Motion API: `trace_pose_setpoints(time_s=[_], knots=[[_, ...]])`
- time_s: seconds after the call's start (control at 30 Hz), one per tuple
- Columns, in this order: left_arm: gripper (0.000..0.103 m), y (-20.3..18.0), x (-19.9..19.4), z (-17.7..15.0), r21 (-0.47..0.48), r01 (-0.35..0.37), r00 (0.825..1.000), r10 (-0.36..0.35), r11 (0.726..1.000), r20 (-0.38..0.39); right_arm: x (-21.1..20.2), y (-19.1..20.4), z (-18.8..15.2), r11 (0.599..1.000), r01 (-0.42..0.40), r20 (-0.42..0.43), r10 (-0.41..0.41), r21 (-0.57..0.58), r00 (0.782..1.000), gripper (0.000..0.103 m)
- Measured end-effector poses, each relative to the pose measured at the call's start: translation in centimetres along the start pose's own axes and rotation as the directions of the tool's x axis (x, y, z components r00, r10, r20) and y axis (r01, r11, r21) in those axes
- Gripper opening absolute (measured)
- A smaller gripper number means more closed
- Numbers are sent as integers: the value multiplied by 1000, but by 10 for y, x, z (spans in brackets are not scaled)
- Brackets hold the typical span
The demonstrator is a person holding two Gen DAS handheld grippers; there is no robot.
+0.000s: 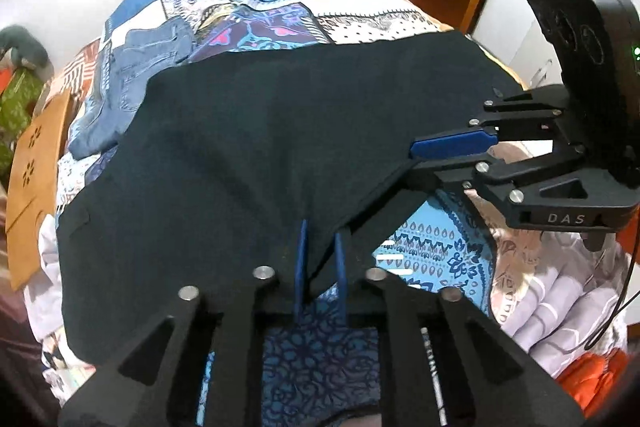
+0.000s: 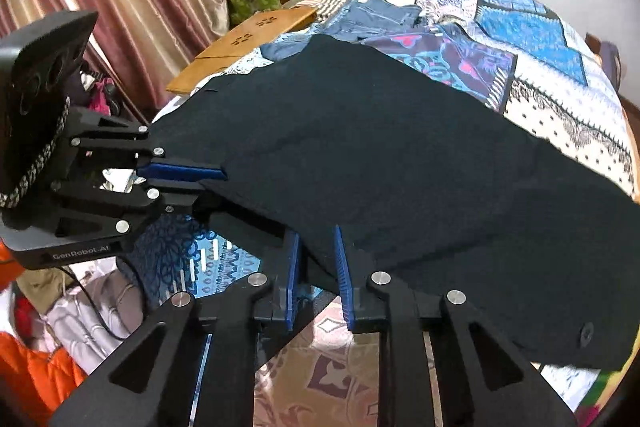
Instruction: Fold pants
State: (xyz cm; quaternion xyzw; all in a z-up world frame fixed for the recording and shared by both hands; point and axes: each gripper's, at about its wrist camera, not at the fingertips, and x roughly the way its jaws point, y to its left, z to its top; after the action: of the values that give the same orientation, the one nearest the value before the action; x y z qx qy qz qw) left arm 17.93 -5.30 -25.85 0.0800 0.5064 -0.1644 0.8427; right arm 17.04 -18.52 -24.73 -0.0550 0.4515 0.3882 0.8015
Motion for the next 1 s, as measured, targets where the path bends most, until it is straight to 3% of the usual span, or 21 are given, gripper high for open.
trace_pose_setpoints(time_s=[0.13,0.23,0.37,0.5,0.63,0.8,1.0], knots=[[48,26,-32,5,-77,-25,996,31,997,83,-15,-1,11,1000,-7,11,6,21,1000,44],[51,54,-59,8,-140,-44,988,64,989,141,-32,-3,26,1000,-2,72,-1,29,997,48],[58,106,-96,13,-231,-136,963,183,964,199,-41,-3,54,999,30,132,-32,17,991,54],[62,168,-114,8,-300,-245,934,307,922,182,-29,-4,86,999,48,146,-46,-9,988,54],[63,228,-103,-5,-351,-311,926,365,883,97,-3,0,116,998,49,135,-43,-39,990,54],[63,284,-56,-27,-422,-268,955,295,866,-1,42,3,145,997,40,92,-34,-63,995,54],[63,302,24,-44,-481,-148,989,139,864,-54,98,-3,170,996,39,11,-38,-76,999,54]])
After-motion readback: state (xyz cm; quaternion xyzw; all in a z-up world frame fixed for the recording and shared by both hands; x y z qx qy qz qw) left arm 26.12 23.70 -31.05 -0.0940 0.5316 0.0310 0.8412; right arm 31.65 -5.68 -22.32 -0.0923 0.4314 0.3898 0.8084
